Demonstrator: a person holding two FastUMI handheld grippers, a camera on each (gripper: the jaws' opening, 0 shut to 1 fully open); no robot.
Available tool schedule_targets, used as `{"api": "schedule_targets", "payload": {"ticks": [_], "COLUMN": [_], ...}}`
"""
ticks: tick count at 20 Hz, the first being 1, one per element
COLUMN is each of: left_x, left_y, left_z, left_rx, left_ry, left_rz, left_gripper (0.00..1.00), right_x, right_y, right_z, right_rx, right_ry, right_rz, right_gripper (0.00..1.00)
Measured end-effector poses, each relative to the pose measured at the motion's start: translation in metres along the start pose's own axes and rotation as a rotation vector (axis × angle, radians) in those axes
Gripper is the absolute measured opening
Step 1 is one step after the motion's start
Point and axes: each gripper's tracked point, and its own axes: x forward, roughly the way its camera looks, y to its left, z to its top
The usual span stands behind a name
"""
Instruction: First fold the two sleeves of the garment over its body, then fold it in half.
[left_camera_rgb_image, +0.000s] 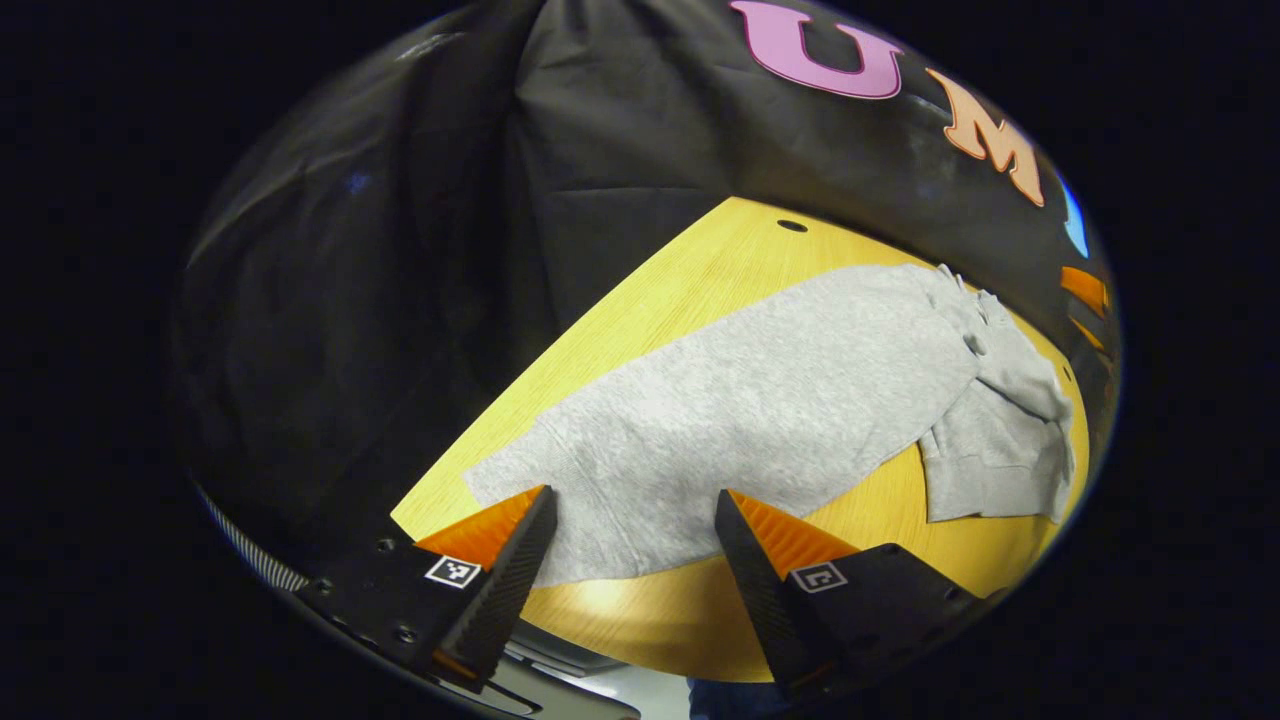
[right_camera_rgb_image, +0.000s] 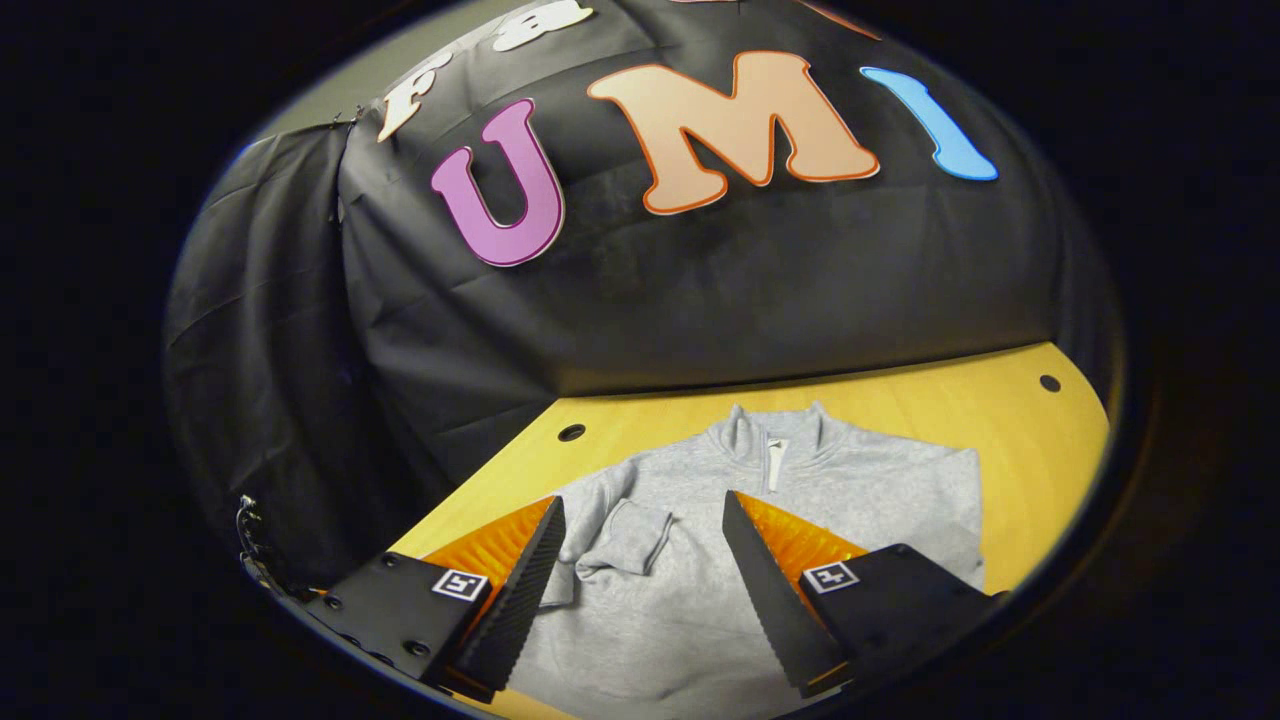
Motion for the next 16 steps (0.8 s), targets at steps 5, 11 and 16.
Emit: {"api": "schedule_targets", "payload": {"ticks": [5, 11, 16], "left_x": [0.003, 0.014, 0.015], "left_y": [0.0, -0.016, -0.019], "left_z": [0.004, 0.014, 0.019], "left_rx": [-0.007, -0.005, 0.021], "left_ry": [-0.039, -0.05, 0.002], "left_rz": [-0.004, 0.002, 0.013], "left_gripper": [0.92, 0.27, 0.04], "right_x": [-0.038, -0.084, -0.115], "right_y": [-0.022, -0.06, -0.089], "right_z": [0.017, 0.032, 0.037], "right_rx": [-0.043, 0.022, 0.016], "right_ry": [-0.032, -0.092, -0.119], "right_rz": [-0.073, -0.182, -0.264], "right_gripper": [0.94, 0.98, 0.98]}}
